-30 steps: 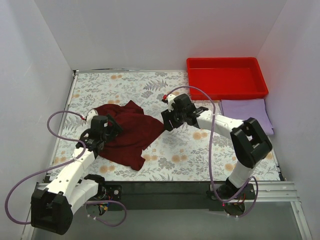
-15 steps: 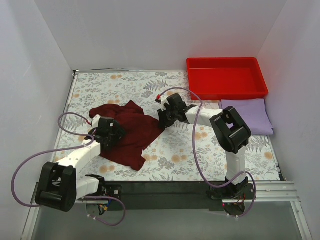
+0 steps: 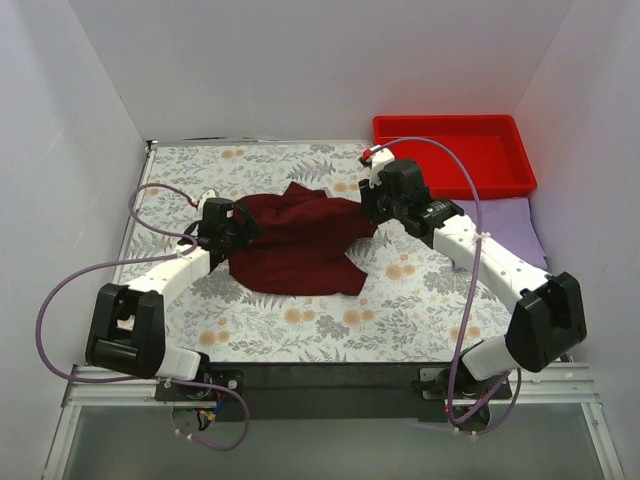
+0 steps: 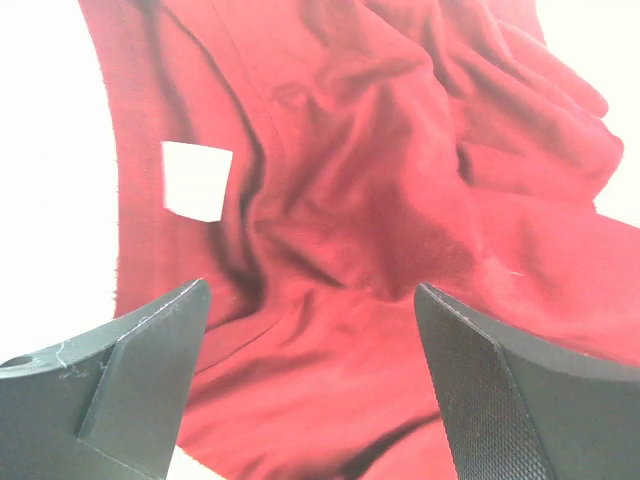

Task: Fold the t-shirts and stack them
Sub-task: Flatten the tshirt out

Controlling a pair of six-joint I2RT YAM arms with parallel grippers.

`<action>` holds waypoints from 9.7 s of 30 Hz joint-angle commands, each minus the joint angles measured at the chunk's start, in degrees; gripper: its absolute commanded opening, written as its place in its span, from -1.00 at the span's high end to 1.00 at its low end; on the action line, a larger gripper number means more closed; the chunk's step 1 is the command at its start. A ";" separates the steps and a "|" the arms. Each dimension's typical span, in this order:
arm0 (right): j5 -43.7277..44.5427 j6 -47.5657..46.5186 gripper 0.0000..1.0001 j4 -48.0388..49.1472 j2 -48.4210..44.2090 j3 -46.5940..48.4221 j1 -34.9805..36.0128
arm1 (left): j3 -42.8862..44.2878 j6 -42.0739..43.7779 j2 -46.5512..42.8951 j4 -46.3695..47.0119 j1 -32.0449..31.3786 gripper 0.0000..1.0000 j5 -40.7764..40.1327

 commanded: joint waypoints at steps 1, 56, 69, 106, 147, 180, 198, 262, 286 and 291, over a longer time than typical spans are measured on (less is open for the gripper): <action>10.84 0.35 0.20 -11.24 -1.68 -3.55 0.29 | -0.45 1.96 -6.32 -1.10 -1.35 -0.65 3.86; -19.13 -5.62 0.22 11.60 16.06 -12.52 1.79 | 10.44 3.54 18.55 -6.47 -8.56 -0.64 -8.26; -17.45 -5.80 0.13 13.01 14.39 -14.19 1.79 | 10.26 3.63 18.37 -6.74 -8.65 -0.64 -8.26; -27.18 4.22 0.97 13.36 5.08 -14.98 23.76 | 15.45 4.60 22.59 -8.23 -8.13 -0.64 -7.56; -20.96 -4.39 0.34 11.43 18.43 -10.68 2.58 | 12.64 4.60 21.53 -8.32 -8.21 -0.64 -6.24; -30.50 4.22 0.14 8.97 12.12 -9.00 33.87 | 8.77 3.19 15.56 -8.85 -8.21 -0.64 -6.42; -4.10 8.17 0.03 5.10 -12.42 -26.05 14.97 | 32.39 12.94 38.21 -10.34 1.28 -0.66 -10.37; 2.32 10.99 -0.32 10.99 -29.04 -42.85 11.19 | -9.78 -11.14 -3.86 -30.38 1.45 0.27 -9.14; -20.87 14.76 -0.28 21.88 2.76 -22.56 -5.95 | -5.29 -3.76 -29.87 -25.20 1.54 1.00 -25.85; -25.70 16.96 -0.32 26.27 11.21 -16.76 -5.86 | -4.42 -2.44 -29.45 -24.75 1.98 1.00 -24.96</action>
